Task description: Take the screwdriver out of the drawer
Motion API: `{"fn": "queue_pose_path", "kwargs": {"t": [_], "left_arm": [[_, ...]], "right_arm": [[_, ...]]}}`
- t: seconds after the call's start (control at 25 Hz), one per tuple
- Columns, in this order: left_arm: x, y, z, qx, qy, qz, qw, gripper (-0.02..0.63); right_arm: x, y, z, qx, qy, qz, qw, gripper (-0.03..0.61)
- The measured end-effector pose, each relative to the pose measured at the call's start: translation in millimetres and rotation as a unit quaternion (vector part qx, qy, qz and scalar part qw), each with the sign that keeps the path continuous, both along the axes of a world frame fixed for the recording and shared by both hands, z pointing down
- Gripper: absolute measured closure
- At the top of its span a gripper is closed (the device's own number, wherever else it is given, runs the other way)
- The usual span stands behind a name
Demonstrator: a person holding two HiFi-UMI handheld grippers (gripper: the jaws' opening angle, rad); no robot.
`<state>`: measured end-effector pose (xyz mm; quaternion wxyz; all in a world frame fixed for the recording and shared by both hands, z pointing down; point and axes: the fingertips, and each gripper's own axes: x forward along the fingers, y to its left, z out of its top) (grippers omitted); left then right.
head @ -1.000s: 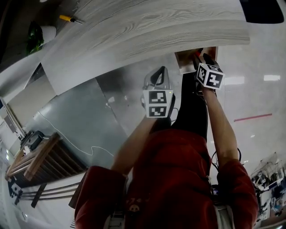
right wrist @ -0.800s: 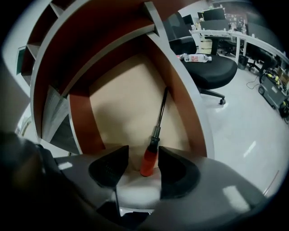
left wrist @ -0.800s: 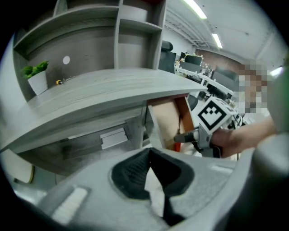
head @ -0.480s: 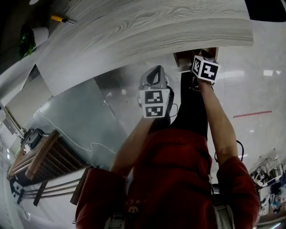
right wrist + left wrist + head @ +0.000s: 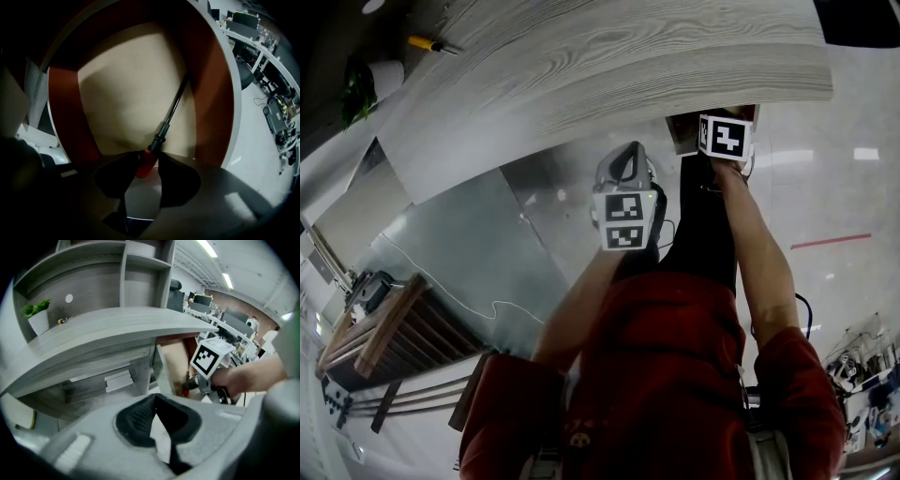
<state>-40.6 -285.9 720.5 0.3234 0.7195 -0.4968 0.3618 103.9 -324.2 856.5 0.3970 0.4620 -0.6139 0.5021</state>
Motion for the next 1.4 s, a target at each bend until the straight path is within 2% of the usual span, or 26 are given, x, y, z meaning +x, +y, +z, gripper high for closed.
{"fn": "queue_pose_path", "kwargs": {"t": [0.68,1.04,1.4], "left_arm": [[-1,7,-12,0.009,0.002,0.011,0.9999,0.615],[-2,12,-32,0.029,0.01,0.024,0.9992,0.615],[-8,31,-64,0.056,0.02,0.041,0.9974,0.615]], "right_arm": [[-3,7,-18,0.029,-0.025,0.013,0.999,0.474],[-2,14,-50,0.047,-0.049,0.048,0.997,0.476],[-7,40,-97,0.071,-0.046,0.046,0.995,0.476]]}}
